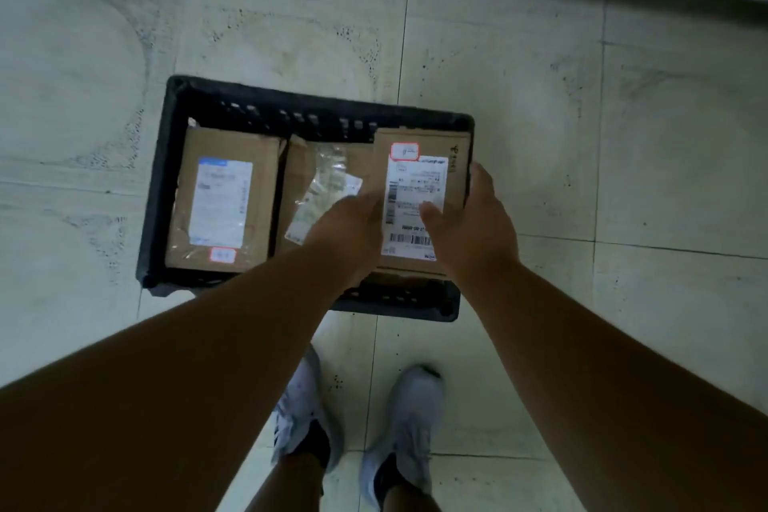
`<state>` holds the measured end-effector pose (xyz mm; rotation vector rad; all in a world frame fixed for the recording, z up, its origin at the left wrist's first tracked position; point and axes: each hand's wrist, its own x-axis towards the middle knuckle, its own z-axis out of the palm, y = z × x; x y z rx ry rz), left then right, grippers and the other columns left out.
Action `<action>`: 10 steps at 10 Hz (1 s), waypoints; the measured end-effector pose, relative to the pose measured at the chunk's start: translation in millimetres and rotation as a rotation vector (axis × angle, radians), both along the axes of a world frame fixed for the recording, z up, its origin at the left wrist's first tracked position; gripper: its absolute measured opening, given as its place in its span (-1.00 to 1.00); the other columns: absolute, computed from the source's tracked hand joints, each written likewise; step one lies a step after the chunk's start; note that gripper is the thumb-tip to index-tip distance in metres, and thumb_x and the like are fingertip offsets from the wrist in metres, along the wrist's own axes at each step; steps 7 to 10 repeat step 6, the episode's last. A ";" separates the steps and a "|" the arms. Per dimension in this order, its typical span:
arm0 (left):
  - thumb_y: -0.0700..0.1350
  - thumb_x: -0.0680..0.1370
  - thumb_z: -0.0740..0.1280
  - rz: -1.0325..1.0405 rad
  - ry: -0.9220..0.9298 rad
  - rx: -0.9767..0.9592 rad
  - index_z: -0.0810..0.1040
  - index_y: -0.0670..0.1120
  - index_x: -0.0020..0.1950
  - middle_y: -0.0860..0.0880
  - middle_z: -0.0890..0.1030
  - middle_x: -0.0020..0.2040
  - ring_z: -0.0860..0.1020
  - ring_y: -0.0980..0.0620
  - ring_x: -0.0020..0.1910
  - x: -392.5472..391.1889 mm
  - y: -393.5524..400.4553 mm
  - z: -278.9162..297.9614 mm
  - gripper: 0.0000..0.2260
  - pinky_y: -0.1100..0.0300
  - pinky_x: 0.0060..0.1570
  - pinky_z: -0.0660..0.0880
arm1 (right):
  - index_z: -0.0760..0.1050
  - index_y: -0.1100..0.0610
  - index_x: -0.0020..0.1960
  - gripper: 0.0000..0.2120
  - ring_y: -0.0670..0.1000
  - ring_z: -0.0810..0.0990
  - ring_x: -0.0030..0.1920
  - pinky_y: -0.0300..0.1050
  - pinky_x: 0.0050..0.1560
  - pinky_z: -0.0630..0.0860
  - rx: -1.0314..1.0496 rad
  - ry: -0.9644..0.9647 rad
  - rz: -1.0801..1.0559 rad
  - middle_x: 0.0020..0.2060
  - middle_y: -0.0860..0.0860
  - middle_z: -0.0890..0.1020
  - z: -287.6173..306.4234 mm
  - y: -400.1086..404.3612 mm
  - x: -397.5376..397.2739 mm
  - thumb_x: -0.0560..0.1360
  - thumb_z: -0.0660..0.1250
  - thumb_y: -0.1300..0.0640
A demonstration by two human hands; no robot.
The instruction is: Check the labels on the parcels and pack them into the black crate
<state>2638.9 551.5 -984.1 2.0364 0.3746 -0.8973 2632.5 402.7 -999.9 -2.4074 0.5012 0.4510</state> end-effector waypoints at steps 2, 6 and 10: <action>-0.25 0.63 0.17 -0.115 0.024 0.035 0.55 -0.02 0.22 0.00 0.62 0.06 0.58 0.03 -0.02 -2.3 2.1 -40.1 -0.74 0.28 -0.14 0.53 | 0.39 0.04 0.44 -0.48 0.10 0.53 0.20 -0.01 0.17 0.59 -0.103 0.075 0.146 0.24 0.11 0.47 -49.3 9.2 -14.9 0.53 0.36 -0.11; -0.12 0.68 0.17 -0.497 0.107 0.225 0.46 -0.10 0.43 -0.16 0.55 0.30 0.57 -0.10 0.16 11.6 7.3 -46.6 -0.68 0.14 0.07 0.52 | 0.28 0.15 0.52 -0.46 0.18 0.21 0.52 0.11 0.48 0.32 -0.114 0.351 0.420 0.56 0.15 0.17 -61.4 23.8 -32.0 0.60 0.26 0.00; -0.12 0.68 0.17 -0.497 0.107 0.225 0.46 -0.10 0.43 -0.16 0.55 0.30 0.57 -0.10 0.16 11.6 7.3 -46.6 -0.68 0.14 0.07 0.52 | 0.28 0.15 0.52 -0.46 0.18 0.21 0.52 0.11 0.48 0.32 -0.114 0.351 0.420 0.56 0.15 0.17 -61.4 23.8 -32.0 0.60 0.26 0.00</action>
